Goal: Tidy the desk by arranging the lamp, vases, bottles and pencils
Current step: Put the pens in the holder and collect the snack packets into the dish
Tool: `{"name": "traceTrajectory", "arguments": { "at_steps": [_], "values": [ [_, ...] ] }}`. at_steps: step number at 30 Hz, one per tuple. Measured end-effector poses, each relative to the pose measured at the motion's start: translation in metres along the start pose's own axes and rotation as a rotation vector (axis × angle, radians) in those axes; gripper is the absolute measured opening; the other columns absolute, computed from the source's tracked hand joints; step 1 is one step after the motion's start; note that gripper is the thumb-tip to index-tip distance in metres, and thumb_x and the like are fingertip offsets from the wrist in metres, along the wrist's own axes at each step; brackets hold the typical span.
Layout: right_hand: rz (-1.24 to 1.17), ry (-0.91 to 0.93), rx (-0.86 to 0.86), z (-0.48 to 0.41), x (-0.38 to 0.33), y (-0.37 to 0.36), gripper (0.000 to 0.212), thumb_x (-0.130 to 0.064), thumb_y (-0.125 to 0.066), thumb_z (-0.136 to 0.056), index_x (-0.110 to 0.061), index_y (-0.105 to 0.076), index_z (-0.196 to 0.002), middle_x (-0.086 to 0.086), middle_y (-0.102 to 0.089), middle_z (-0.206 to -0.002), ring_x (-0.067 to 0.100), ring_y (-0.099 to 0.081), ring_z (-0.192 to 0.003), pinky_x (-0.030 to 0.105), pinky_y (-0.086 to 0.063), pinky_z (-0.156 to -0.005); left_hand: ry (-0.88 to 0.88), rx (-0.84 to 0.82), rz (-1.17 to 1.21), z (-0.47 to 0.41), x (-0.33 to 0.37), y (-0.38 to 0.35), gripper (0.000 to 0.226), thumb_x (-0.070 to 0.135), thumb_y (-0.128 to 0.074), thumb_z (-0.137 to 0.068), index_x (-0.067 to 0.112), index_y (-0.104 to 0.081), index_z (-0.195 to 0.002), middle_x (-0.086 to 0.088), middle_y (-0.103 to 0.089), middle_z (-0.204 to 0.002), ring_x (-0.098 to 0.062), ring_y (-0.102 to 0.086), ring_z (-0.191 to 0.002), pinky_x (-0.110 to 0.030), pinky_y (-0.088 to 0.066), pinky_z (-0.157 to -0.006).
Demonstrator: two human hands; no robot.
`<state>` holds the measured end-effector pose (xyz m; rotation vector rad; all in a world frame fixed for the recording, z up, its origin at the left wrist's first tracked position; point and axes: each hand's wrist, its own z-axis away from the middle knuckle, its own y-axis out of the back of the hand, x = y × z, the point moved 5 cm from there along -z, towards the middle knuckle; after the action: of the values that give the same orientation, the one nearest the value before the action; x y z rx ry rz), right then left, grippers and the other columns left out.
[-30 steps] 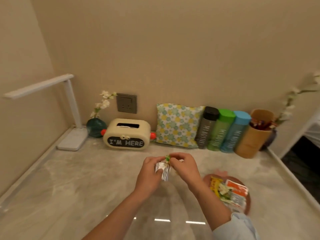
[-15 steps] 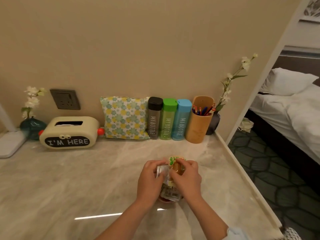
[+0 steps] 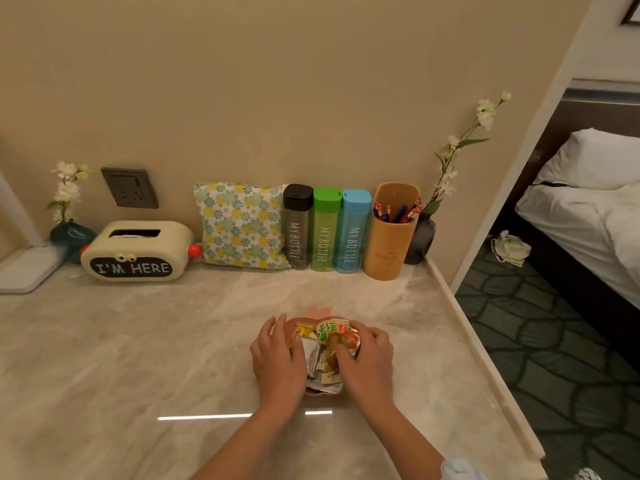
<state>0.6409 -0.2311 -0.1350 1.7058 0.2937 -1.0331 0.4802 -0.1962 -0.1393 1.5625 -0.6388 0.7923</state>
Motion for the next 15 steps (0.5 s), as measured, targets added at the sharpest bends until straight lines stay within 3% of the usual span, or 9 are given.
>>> {"name": "traceTrajectory", "arguments": {
  "at_steps": [9,15],
  "values": [
    [-0.147,-0.140,0.043,-0.015,0.033,0.031,0.047,-0.036,-0.061,-0.089,-0.022,-0.050,-0.132,0.003,-0.041,-0.131,0.021,-0.037,-0.122,0.033,-0.036,-0.102,0.038,-0.111,0.117,0.004,0.030,-0.035,0.044,0.021,-0.047,-0.096,0.017,-0.043,-0.140,-0.002,-0.035,-0.149,-0.022,-0.023,-0.137,-0.034,-0.024,-0.111],
    [-0.077,-0.168,0.070,-0.038,0.051,0.060,0.048,-0.029,-0.057,-0.090,-0.009,-0.049,-0.133,0.012,-0.043,-0.139,0.029,-0.038,-0.129,0.039,-0.035,-0.108,-0.007,-0.257,0.254,0.002,0.067,-0.071,0.038,0.011,-0.053,-0.086,0.019,-0.059,-0.123,-0.003,-0.062,-0.120,-0.027,-0.052,-0.117,-0.045,-0.044,-0.100]
  ]
}}
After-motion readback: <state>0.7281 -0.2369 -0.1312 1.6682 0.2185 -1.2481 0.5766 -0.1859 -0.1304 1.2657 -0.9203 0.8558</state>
